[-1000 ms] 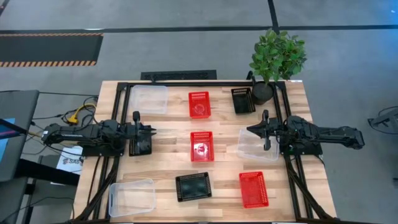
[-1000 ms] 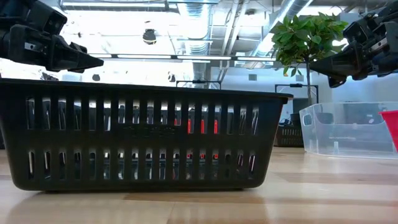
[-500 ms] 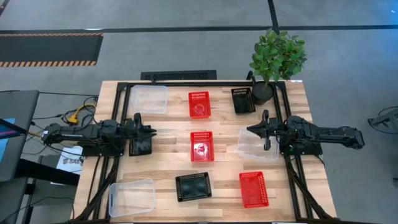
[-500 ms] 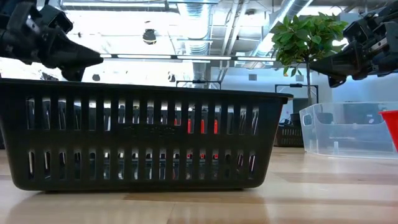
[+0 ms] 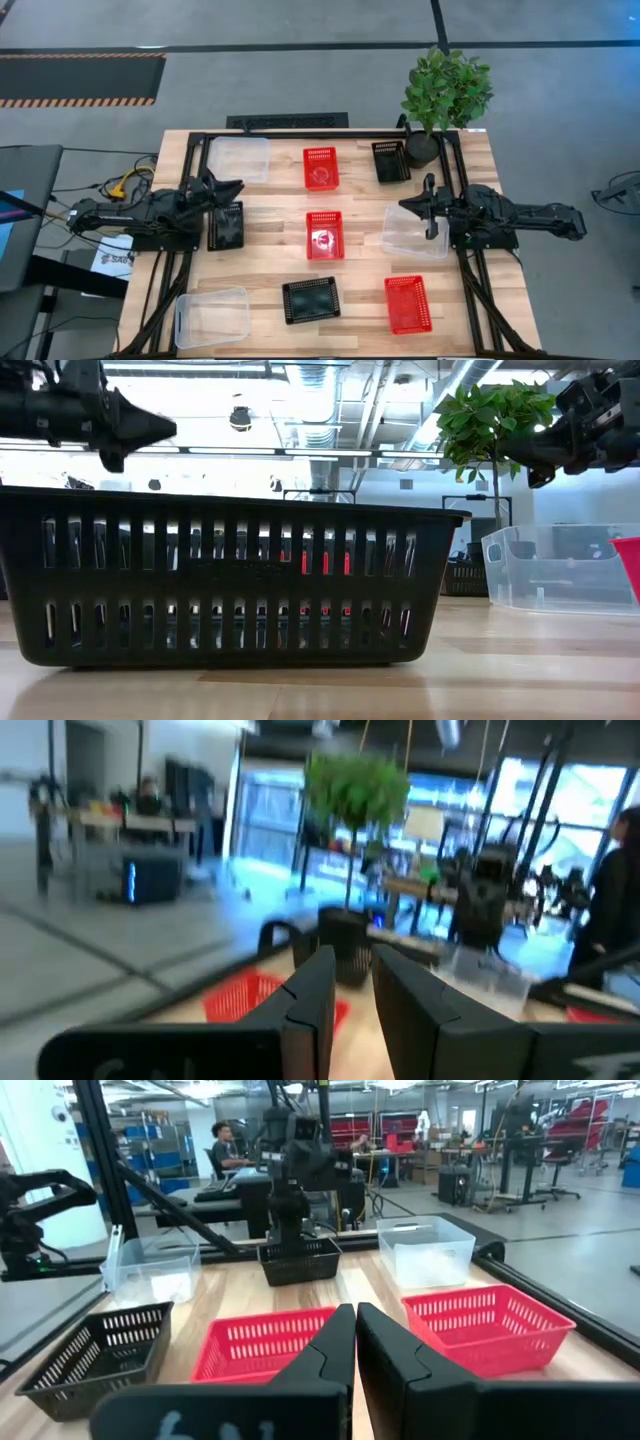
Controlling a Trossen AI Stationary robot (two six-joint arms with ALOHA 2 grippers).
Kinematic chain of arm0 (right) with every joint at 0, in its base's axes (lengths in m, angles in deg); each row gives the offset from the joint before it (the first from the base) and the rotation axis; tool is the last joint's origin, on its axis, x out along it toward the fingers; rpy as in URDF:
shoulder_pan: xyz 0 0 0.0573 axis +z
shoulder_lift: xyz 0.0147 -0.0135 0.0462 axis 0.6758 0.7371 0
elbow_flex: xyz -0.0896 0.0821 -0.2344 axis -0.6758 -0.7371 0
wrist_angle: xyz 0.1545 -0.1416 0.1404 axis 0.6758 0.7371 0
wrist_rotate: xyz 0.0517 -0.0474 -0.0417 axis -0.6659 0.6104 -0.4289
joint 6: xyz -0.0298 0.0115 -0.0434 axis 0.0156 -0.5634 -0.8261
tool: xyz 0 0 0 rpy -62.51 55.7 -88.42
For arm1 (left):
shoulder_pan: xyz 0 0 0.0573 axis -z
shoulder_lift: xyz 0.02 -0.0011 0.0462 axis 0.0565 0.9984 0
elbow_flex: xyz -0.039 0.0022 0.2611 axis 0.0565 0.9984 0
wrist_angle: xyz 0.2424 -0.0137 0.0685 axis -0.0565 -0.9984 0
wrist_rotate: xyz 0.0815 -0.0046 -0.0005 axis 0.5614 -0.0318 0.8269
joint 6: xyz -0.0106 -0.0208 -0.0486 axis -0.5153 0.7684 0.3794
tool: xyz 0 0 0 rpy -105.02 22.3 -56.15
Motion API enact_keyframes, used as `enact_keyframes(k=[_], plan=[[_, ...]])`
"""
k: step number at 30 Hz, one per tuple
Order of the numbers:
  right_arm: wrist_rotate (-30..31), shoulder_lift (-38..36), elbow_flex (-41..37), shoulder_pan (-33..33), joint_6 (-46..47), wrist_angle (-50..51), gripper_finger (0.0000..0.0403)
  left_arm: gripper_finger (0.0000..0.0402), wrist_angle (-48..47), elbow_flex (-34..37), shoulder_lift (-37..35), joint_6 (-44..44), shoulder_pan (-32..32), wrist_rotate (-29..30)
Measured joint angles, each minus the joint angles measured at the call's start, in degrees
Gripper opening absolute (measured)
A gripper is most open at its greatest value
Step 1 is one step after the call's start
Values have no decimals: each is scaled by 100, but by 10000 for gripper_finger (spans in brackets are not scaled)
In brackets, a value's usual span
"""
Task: Stack baskets by color
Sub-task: Stack the middle red basket on the top red basket
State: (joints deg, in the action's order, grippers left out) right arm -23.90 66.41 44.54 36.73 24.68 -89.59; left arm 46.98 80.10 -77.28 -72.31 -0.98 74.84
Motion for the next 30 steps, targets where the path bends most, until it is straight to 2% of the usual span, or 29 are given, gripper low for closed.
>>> enact_keyframes(k=[6,15,22,30], plan=[[21,1,125,0,-119,164,39,59,284,-3,17,-551,2,-745],[345,246,857,1,-301,662,95,59,831,-3,550,-1310,2,-808],[676,1313,1654,2,-313,1549,145,77,1397,-7,1257,-1154,0,-954],[1262,2805,3065,4,195,3892,177,161,1447,-255,2037,-1145,0,-946]])
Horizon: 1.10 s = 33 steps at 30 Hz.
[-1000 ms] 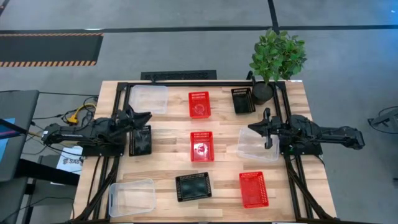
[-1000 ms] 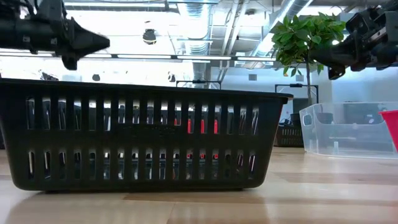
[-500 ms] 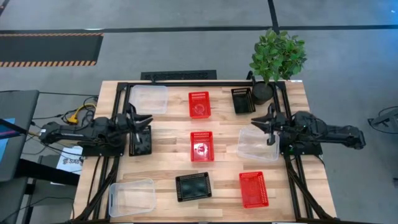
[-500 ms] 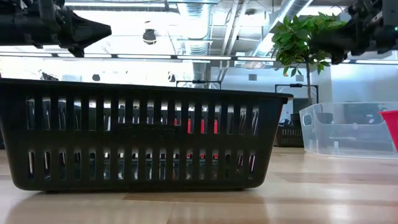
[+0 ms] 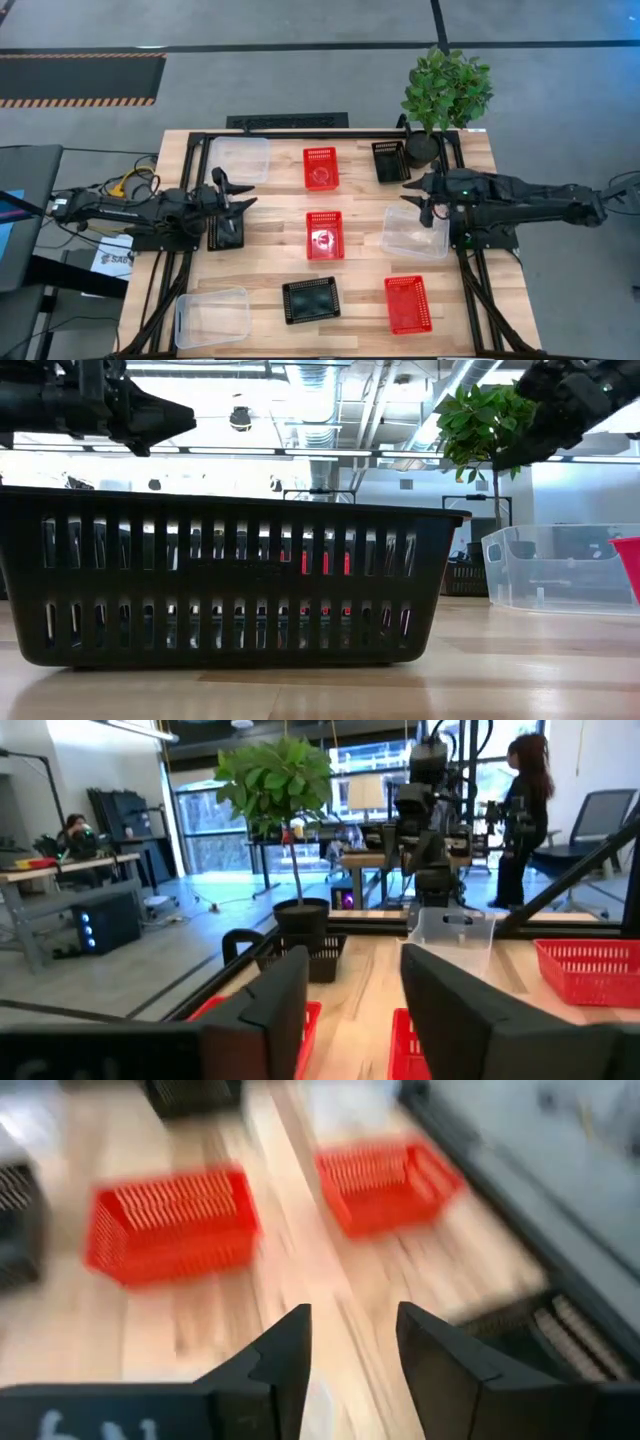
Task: Stack baskets by color
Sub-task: Stack the middle red basket on the top red basket
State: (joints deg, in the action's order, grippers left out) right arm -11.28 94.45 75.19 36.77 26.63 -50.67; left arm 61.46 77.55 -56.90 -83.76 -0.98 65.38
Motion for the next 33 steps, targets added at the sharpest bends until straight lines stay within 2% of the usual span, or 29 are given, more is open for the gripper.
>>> enact_keyframes(k=[6,14,22,33], plan=[[48,789,859,59,688,1181,194,205,1,-277,437,9,0,-25],[-100,1908,1145,94,1040,2297,199,213,-14,-470,740,7,0,-13],[-738,2805,1172,94,913,2435,195,213,-105,-467,740,-276,0,-82],[-817,3502,1171,94,908,2379,189,213,-84,-467,742,-321,2,-100]])
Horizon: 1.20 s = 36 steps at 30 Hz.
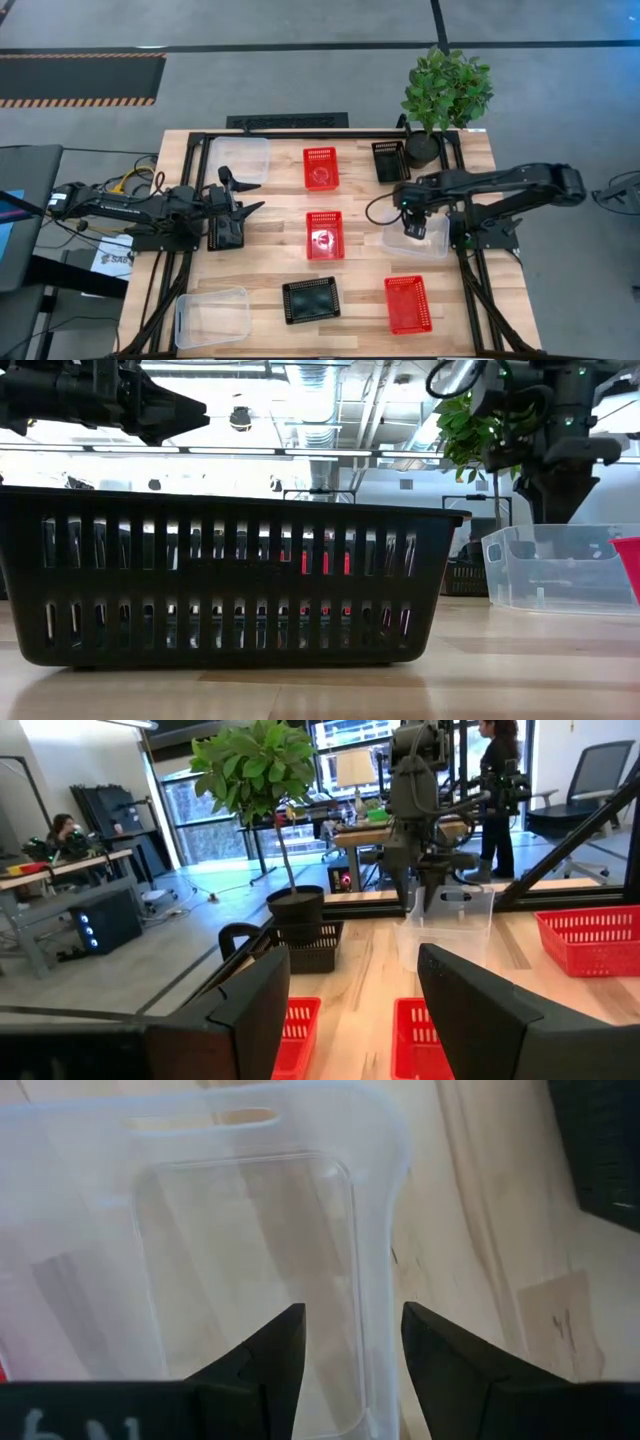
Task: Stack baskets by color
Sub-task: Stack the middle red basket on the top red basket
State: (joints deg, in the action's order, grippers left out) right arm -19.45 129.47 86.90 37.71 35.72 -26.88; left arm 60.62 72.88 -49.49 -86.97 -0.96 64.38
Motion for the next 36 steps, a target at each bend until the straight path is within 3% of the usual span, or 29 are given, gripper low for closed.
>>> enact_keyframes(k=[22,28,36], plan=[[-324,120,219,0,-15,-76,181,213,-95,9,0,104,-1,-2],[-737,120,219,0,2,-460,176,213,-92,9,0,85,-1,0],[-763,120,221,0,-2,-720,175,213,-92,9,0,83,-2,1]])
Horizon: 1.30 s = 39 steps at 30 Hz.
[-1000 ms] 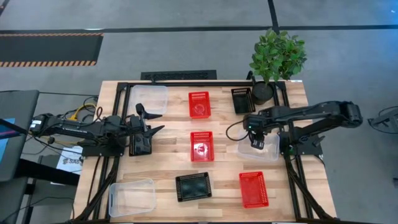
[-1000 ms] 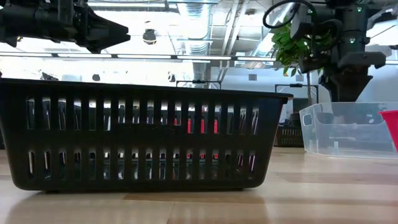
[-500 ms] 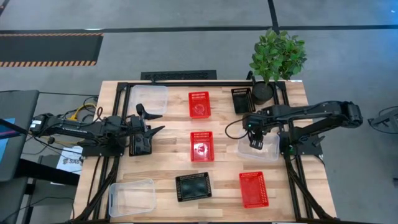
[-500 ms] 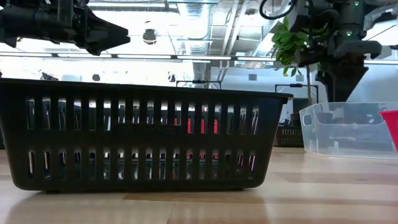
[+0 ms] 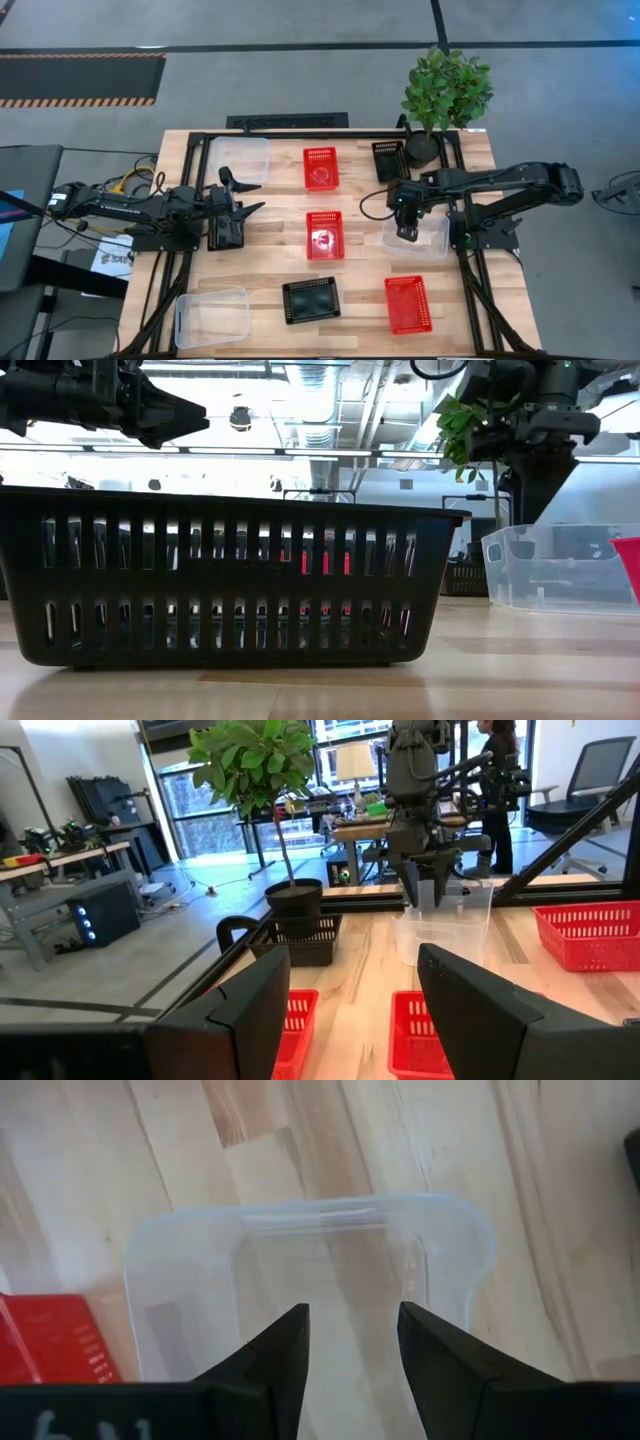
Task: Stack baskets by color
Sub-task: Stack the middle red basket on the top red basket
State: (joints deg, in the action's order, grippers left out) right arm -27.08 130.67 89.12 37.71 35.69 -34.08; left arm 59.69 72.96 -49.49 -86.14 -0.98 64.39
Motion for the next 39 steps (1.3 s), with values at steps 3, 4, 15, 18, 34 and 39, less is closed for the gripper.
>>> enact_keyframes(k=[3,4,15,18,34,39], plan=[[-1,0,0,0,0,-284,173,213,1,0,0,2,0,0],[-1,0,0,0,0,-392,172,213,1,0,0,2,0,0],[-9,70,314,314,-9,-1286,169,213,1,0,0,4,0,0],[-2,68,411,372,-13,-1956,168,213,2,0,0,4,0,0],[2,2300,1243,153,-1210,-3756,168,213,45,0,-2,31,0,-11],[-15,3103,1901,117,-1517,-3505,168,213,41,0,-2,31,0,-11]])
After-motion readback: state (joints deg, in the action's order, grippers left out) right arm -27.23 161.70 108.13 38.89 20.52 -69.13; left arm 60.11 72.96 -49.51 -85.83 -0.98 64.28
